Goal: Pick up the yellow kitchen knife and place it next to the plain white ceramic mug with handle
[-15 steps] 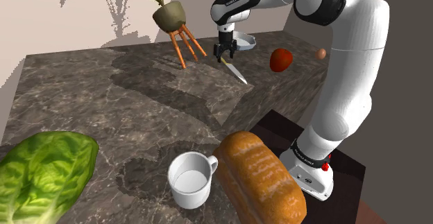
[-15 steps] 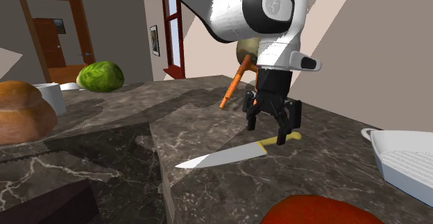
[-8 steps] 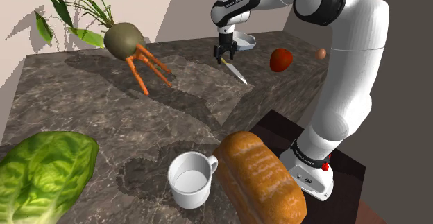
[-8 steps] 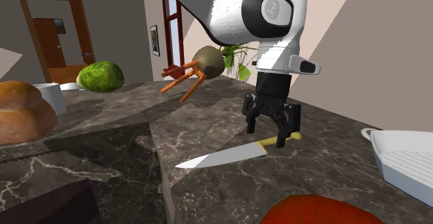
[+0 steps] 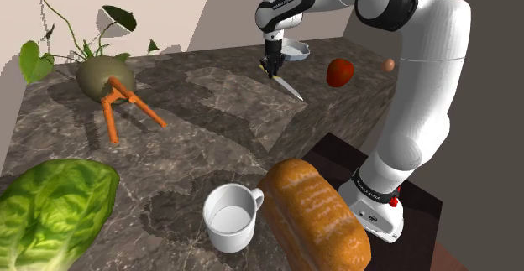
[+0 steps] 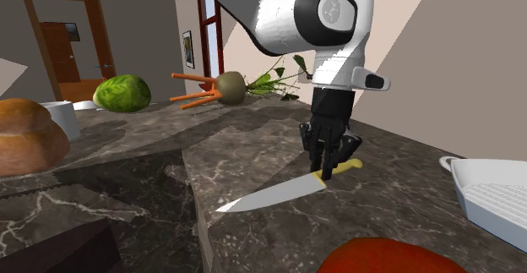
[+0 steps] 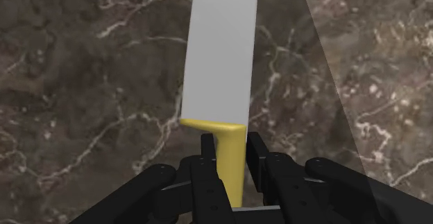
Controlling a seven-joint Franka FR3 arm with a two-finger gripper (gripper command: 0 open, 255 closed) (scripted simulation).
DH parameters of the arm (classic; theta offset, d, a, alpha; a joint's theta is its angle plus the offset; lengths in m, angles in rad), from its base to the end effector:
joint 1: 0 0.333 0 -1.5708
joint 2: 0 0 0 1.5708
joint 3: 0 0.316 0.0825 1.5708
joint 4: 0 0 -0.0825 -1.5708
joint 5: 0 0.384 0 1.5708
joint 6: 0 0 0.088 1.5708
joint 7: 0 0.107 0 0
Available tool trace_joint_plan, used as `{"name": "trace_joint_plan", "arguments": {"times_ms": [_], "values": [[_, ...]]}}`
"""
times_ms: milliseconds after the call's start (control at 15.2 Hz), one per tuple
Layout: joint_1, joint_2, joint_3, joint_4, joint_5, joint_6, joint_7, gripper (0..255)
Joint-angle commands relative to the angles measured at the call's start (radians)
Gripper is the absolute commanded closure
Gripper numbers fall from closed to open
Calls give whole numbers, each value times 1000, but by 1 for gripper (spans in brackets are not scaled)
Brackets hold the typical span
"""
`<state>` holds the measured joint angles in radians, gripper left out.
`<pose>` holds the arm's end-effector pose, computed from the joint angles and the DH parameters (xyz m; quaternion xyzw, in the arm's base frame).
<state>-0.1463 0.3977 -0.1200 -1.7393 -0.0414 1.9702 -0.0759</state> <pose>0.6143 -0.1640 0.3377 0.9923 -0.0824 -0.0879 0.0272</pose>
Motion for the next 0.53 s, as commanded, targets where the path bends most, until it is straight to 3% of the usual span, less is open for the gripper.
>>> {"name": "trace_joint_plan", "arguments": {"times_ms": [0,462], "values": [[0,0,0,0,0,0,0,255],[1,-27,-1,29,-2,-56,-2,255]]}}
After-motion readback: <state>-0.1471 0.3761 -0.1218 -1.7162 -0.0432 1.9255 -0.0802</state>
